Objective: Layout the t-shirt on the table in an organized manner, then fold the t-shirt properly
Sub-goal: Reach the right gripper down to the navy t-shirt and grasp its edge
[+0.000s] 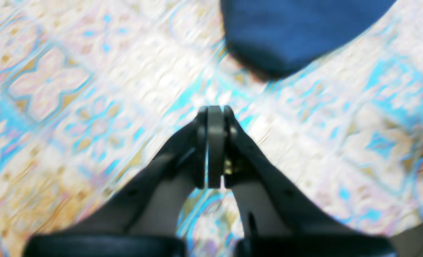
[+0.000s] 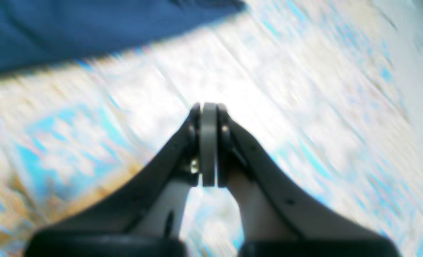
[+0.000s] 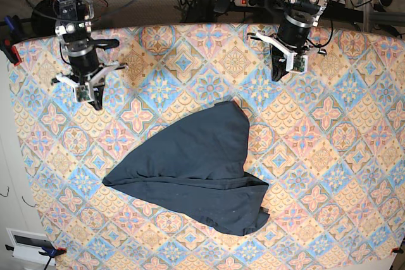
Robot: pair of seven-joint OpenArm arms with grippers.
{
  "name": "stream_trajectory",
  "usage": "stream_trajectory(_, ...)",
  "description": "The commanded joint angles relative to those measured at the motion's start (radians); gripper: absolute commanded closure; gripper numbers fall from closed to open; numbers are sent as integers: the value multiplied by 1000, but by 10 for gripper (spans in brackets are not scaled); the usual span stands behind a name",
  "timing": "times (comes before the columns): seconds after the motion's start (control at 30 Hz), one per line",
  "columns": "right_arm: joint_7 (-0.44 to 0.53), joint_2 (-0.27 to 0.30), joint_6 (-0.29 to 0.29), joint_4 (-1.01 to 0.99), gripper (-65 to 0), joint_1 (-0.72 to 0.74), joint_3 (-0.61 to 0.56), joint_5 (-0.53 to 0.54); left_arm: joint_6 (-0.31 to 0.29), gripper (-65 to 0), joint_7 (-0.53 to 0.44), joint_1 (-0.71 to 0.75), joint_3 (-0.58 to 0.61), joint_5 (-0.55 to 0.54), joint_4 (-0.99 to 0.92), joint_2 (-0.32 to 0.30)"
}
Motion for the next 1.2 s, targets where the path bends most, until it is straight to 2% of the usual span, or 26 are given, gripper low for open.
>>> stream_trajectory(0.0,-12,13,-8,17,-2,59,-27,-3,3,0,-3,-17,-4,-12,19,-4)
stream_trajectory(0.1,-88,7,-8,8,-2,200,-131,-3,3,0,32,-56,-4,-37,19,2)
stream_trajectory(0.23,-91,5,-8,-78,-3,350,-225,-5,3,0,38,-73,-2,-43,16,36)
stream_trajectory(0.33,-94,-45,-8,-190,-10,456,-306,-5,3,0,40,-74,-11,-41,12,33)
stream_trajectory(0.47,-92,-94,-8,-321,-77,579,-388,-5,3,0,40,-74,-42,-49,12,33)
stream_trajectory(0.57,-92,-107,-8,-414,-153,674,-461,-5,3,0,40,-71,-42,-49,12,35)
stream_trajectory(0.67,-91,-107,-8,-520,-197,764,-526,-5,3,0,40,-66,-42,-49,12,35)
stream_trajectory(1.03,-84,-144,-8,-867,-204,1030,-739,-5,3,0,42,-40,-42,-49,12,42)
stream_trajectory(1.17,-32,-144,-8,-951,-204,1067,-771,-5,3,0,42,-40,-39,-50,12,42)
